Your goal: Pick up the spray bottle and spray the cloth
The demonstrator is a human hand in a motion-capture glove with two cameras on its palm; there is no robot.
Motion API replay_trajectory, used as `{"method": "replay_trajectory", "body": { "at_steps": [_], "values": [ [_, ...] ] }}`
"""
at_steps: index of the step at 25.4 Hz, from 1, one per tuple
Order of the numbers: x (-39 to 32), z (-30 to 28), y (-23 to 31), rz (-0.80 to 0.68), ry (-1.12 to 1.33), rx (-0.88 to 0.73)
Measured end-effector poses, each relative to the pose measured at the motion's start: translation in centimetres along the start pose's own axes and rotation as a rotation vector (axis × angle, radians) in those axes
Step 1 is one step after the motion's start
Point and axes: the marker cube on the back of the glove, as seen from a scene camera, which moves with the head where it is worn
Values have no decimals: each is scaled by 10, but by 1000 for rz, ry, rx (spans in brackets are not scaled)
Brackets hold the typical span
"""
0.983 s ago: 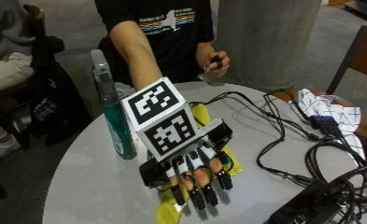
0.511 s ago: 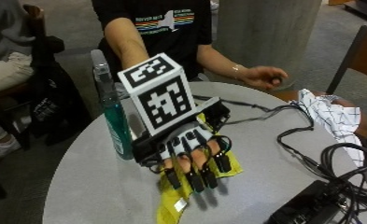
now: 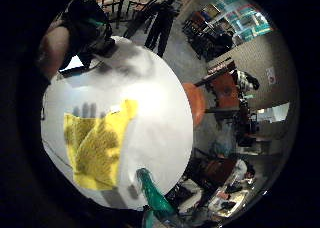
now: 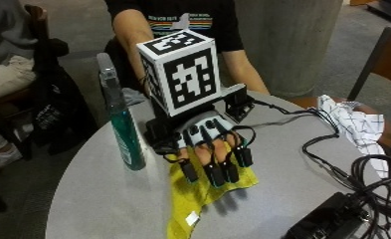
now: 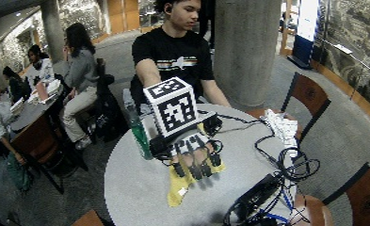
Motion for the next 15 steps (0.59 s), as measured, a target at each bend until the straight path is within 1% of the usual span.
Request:
{"method": "replay_trajectory", "body": {
  "at_steps": [4,10,15],
  "values": [
    [2,-3,5,-2,6,-6],
    [-5,0,17,-46,-24,-47],
    [-27,-3,38,-122,-32,-56]
  ]
}}
